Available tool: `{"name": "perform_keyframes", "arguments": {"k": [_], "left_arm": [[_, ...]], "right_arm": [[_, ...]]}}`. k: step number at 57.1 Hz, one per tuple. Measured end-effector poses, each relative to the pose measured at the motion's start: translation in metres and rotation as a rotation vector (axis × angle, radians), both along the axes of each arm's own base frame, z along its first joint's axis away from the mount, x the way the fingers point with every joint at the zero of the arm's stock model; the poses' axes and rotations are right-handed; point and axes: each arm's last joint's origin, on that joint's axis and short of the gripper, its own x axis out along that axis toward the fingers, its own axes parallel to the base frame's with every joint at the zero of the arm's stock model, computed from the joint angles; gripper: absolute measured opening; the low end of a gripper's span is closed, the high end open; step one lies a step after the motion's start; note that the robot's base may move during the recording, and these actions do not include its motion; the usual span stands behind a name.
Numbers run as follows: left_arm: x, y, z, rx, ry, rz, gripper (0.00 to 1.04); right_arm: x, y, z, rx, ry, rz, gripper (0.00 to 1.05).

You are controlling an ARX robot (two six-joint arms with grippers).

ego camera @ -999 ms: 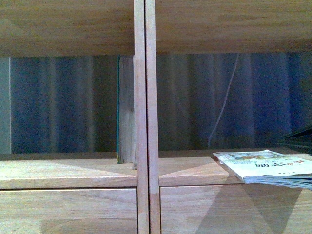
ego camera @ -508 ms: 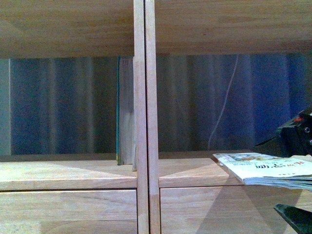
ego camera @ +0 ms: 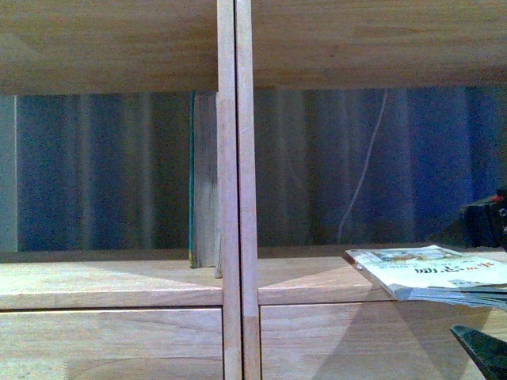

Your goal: Organize books on shelf

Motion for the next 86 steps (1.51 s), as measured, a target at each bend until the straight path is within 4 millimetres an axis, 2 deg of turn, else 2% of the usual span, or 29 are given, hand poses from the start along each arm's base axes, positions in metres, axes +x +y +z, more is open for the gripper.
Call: {"name": "perform_keyframes", "arguments": {"k": [11,27,42,61,76,84,86], "left_arm": [[0.000,0.000,0.000,0.000,0.000,0.000,0.97],[0.000,0.000,0.000,0.000,0.000,0.000,0.97],[0.000,0.000,0.000,0.000,0.000,0.000,0.97],[0.000,0.000,0.000,0.000,0.000,0.000,0.97],[0.000,0.000,0.000,0.000,0.000,0.000,0.97],[0.000,0.000,0.000,0.000,0.000,-0.006,0.97],[0.001,0.000,0.002,-0.002,-0.022,-0.091,0.97]], "right_arm": [[0.004,-0.008,0.003,0.050,-0.009,-0.042,0.98],[0.004,-0.009,0.003,0.068,-0.018,-0.043,0.97],[0.006,-0.009,0.002,0.078,-0.022,-0.060,0.59],[0.012,-0.010,-0.010,0.081,0.000,-0.065,0.10],[0.005,-0.019,-0.011,0.097,-0.008,-0.032,0.07],[-0.006,-0.026,0.002,0.091,-0.060,0.008,0.07],[-0.009,-0.028,0.008,0.089,-0.081,0.020,0.07]]}}
